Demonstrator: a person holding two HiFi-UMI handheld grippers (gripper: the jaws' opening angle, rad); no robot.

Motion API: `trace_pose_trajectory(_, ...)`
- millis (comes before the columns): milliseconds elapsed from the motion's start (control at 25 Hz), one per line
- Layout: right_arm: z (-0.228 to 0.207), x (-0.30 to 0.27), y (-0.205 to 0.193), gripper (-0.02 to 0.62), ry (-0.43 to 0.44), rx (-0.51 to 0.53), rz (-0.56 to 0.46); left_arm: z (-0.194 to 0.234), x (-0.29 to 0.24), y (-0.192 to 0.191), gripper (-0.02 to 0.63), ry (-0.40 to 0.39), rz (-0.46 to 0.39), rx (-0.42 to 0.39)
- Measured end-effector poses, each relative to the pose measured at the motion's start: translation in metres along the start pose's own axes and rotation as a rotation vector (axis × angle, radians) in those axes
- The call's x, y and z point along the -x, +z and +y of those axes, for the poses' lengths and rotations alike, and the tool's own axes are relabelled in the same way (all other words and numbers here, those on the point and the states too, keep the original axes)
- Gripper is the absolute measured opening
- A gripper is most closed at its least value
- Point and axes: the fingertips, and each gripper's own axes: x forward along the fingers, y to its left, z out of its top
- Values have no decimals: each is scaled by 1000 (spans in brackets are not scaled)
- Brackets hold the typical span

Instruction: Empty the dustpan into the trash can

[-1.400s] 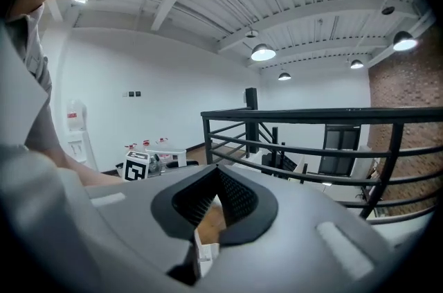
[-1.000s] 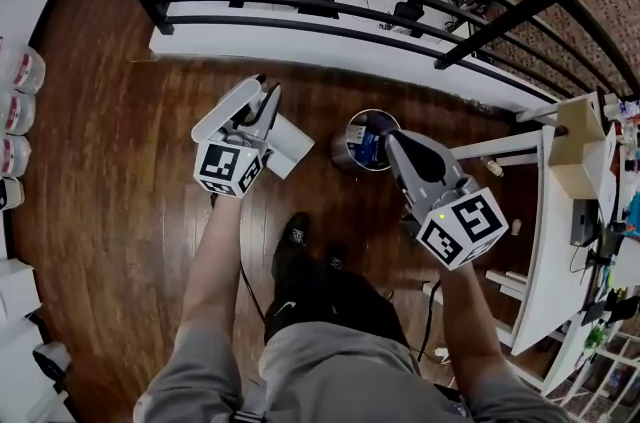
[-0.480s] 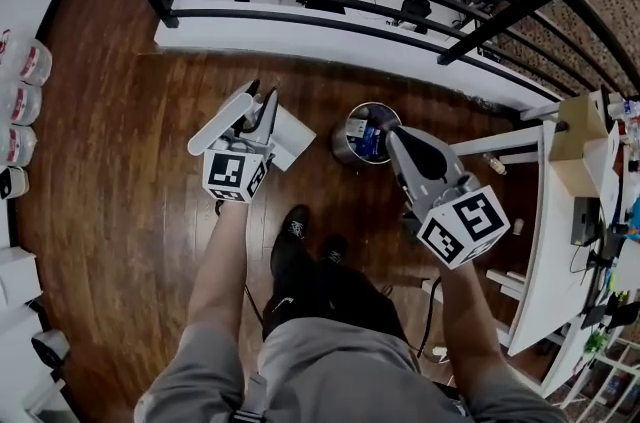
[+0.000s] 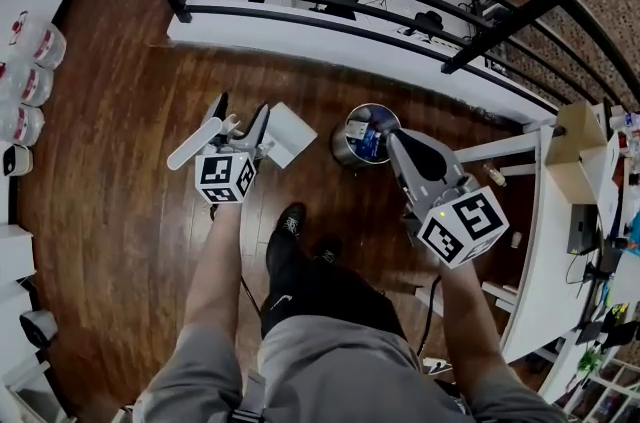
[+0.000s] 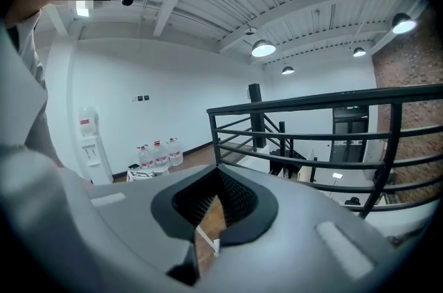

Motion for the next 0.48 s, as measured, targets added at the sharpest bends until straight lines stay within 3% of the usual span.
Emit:
trace_pose_trajectory(240, 8, 16, -1, -2, 28, 4, -9, 11, 25, -16, 426, 78, 64, 31)
trace_pose_trajectory(480, 19, 32, -4, -2, 48, 16, -13, 20, 58, -43, 436, 157, 152, 67)
